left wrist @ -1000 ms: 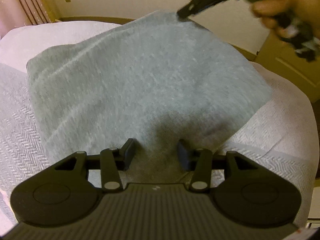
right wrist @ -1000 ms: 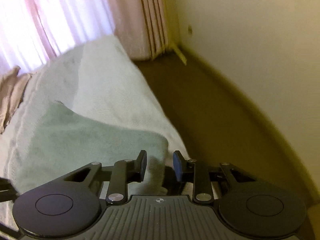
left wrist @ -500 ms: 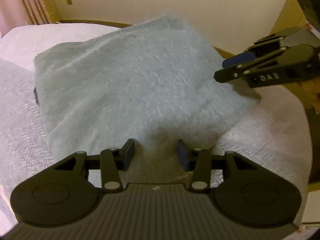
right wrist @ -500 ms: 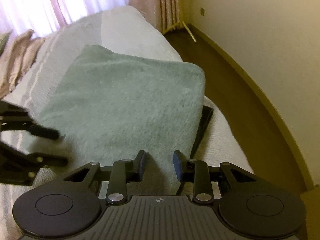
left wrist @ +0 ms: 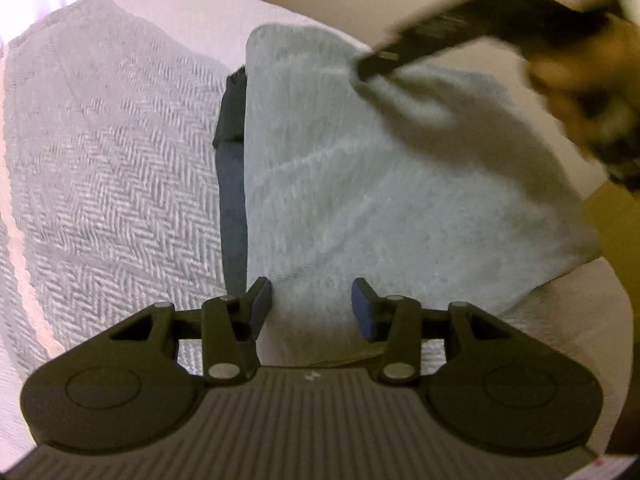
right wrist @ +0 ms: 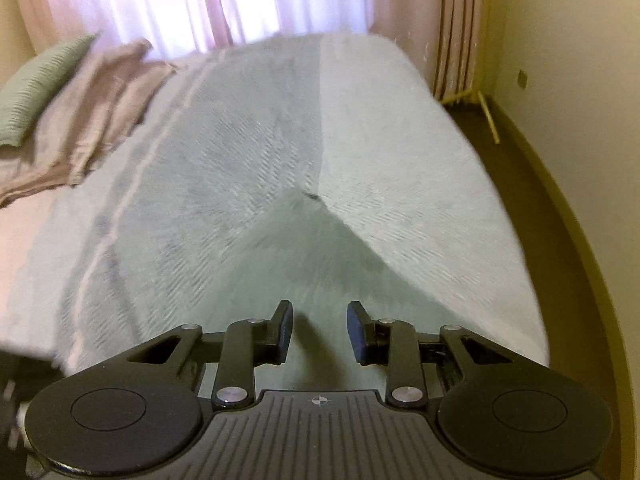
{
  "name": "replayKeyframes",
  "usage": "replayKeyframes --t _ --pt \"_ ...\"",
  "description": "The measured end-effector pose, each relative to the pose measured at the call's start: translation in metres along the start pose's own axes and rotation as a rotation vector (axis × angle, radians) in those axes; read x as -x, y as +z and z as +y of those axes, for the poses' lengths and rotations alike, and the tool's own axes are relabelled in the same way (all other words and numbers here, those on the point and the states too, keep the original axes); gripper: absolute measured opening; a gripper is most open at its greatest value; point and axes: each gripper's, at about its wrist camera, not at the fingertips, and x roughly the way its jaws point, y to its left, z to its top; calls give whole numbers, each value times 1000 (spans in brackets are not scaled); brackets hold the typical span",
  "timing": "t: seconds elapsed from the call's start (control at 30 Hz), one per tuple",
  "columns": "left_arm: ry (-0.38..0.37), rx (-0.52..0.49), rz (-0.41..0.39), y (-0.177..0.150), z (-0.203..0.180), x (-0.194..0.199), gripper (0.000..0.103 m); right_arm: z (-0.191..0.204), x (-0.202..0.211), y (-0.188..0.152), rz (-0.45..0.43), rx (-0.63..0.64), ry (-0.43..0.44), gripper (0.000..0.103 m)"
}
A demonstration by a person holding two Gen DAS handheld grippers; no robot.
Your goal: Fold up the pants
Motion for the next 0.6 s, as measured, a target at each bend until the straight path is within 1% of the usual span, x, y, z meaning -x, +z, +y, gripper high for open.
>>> replayKeyframes --t 0.1,0.17,0.2,0.27,0.33,0.43,0.5,0.53,0.57,0.6 --pt "5 37 -16 -9 3 -9 46 7 -47 17 21 40 16 27" --pt "5 64 -34 -13 7 -13 48 7 -72 22 54 55 -10 27" --pt "5 74 -42 -14 7 -16 48 2 -85 22 77 41 -15 27" --pt "-1 102 -46 -10 11 -19 50 -13 -98 20 91 -23 11 28" --pt "-5 117 -29 0 15 -16 60 -19 -96 21 89 -42 26 28" --pt "-31 116 -7 2 19 -14 60 -8 -70 26 42 3 0 28" --pt "-34 110 -5 -1 18 -7 59 3 -48 27 -32 52 -19 28" --pt "-30 104 -9 -1 16 -5 59 11 -39 29 -66 60 -9 28" --pt "-21 93 -15 -3 13 -3 59 17 -35 30 -78 64 12 28" --pt "-13 85 -21 -4 9 -2 58 25 -38 31 -66 81 42 28"
